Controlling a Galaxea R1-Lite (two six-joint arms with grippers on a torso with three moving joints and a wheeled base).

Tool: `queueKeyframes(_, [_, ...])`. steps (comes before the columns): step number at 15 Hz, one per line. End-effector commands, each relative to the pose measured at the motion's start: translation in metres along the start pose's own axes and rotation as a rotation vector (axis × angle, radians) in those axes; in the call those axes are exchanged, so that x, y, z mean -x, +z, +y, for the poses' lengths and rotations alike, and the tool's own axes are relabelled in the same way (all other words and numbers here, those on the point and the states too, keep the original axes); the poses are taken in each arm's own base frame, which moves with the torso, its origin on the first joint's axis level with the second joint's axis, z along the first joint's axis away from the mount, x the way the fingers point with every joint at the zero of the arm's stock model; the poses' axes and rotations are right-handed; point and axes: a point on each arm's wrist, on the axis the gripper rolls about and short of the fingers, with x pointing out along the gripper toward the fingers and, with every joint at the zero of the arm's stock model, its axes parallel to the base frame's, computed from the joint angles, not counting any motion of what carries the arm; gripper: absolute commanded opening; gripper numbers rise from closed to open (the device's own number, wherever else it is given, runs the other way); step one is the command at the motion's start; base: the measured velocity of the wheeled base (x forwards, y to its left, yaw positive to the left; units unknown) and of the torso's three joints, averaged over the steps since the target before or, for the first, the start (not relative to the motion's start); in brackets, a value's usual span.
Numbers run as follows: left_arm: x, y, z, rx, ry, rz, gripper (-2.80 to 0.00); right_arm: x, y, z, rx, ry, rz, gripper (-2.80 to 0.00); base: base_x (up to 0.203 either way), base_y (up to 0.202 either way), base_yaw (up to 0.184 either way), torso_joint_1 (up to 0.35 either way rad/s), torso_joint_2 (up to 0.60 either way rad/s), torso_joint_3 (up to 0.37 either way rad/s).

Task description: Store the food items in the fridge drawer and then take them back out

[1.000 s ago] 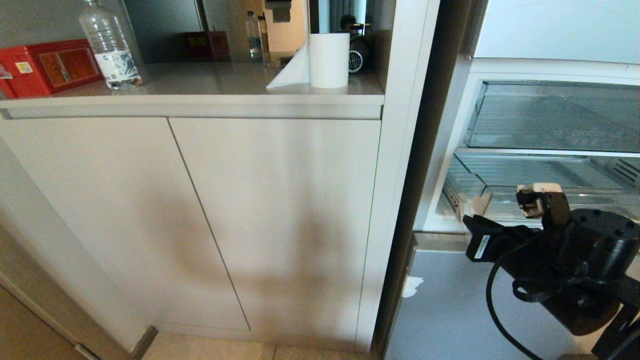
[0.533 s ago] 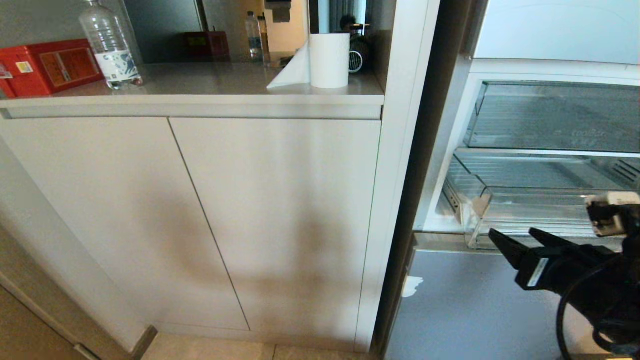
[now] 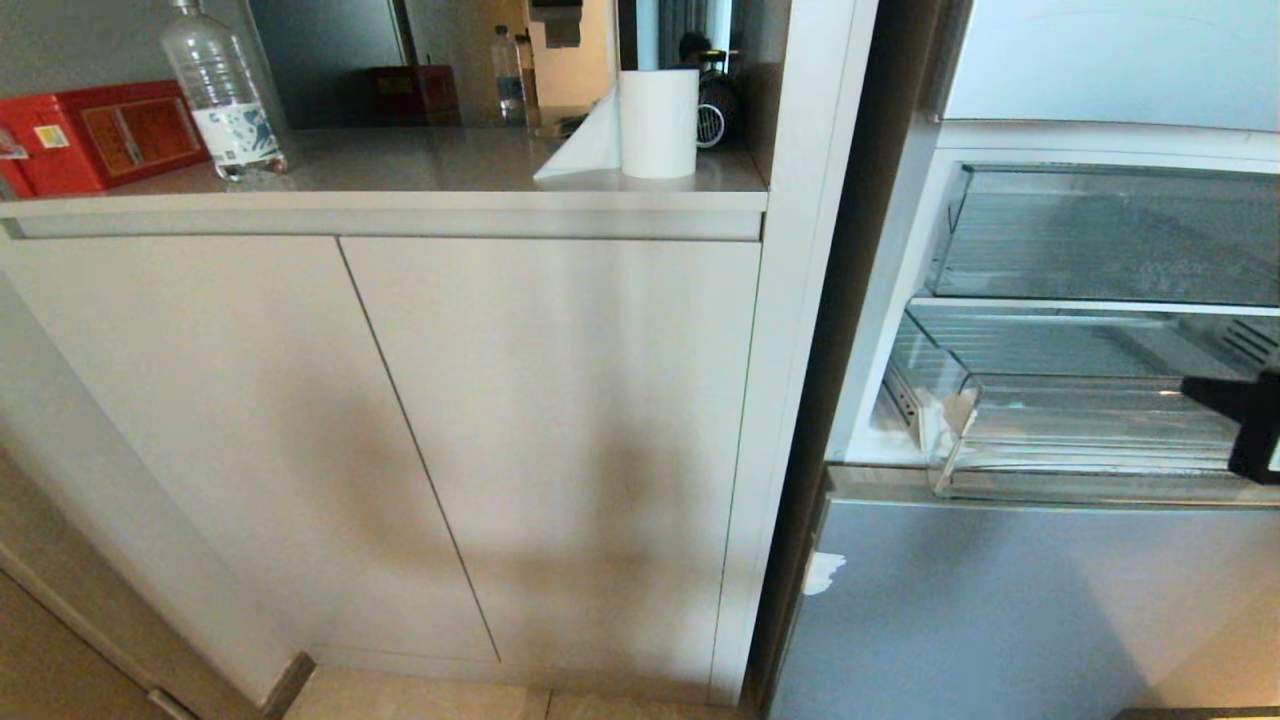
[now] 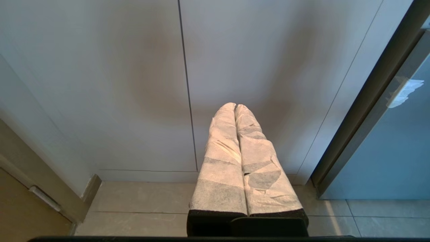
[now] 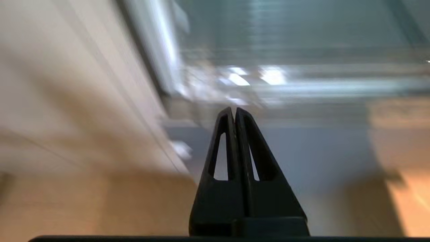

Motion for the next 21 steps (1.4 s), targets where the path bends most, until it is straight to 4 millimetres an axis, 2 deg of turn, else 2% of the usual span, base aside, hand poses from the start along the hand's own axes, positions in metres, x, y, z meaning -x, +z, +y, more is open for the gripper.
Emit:
queueKeyframes(1, [0.000, 0.000, 0.000, 0.000, 0.001, 0.001, -2.80, -0.057, 0.005, 0.007, 0.032, -0.098, 0.147, -2.80, 0.000, 0.000, 0.000, 0.000, 0.00, 0.000])
queueKeyframes(3, [0.000, 0.000, 0.000, 0.001, 0.001, 0.001, -2.80, -0.097, 0.011, 0.008, 0.031, -0.144, 0.196, -2.80, 0.000, 0.000, 0.000, 0.000, 0.00, 0.000])
queueKeyframes(6, [0.000, 0.000, 0.000, 0.001, 0.001, 0.000, -2.80, -0.135, 0.018, 0.010, 0.032, -0.171, 0.230, -2.80, 0.000, 0.000, 0.000, 0.000, 0.00, 0.000])
queueKeyframes(9, [0.000, 0.000, 0.000, 0.000, 0.001, 0.001, -2.80, -0.155, 0.016, 0.013, 0.038, -0.175, 0.267, -2.80, 0.000, 0.000, 0.000, 0.000, 0.00, 0.000])
queueKeyframes(14, [0.000, 0.000, 0.000, 0.000, 0.001, 0.001, -2.80, -0.175, 0.011, 0.003, 0.020, -0.179, 0.305, -2.80, 0.000, 0.000, 0.000, 0.000, 0.00, 0.000])
queueKeyframes(16, [0.000, 0.000, 0.000, 0.001, 0.001, 0.001, -2.80, -0.173, 0.010, -0.001, 0.024, -0.189, 0.335, -2.80, 0.000, 0.000, 0.000, 0.000, 0.00, 0.000])
queueKeyframes(17, [0.000, 0.000, 0.000, 0.001, 0.001, 0.001, -2.80, -0.166, 0.012, -0.003, 0.024, -0.186, 0.361, -2.80, 0.000, 0.000, 0.000, 0.000, 0.00, 0.000])
queueKeyframes(21, [0.000, 0.000, 0.000, 0.000, 0.001, 0.001, -2.80, -0.119, 0.027, -0.011, 0.010, -0.142, 0.411, -2.80, 0.000, 0.000, 0.000, 0.000, 0.00, 0.000])
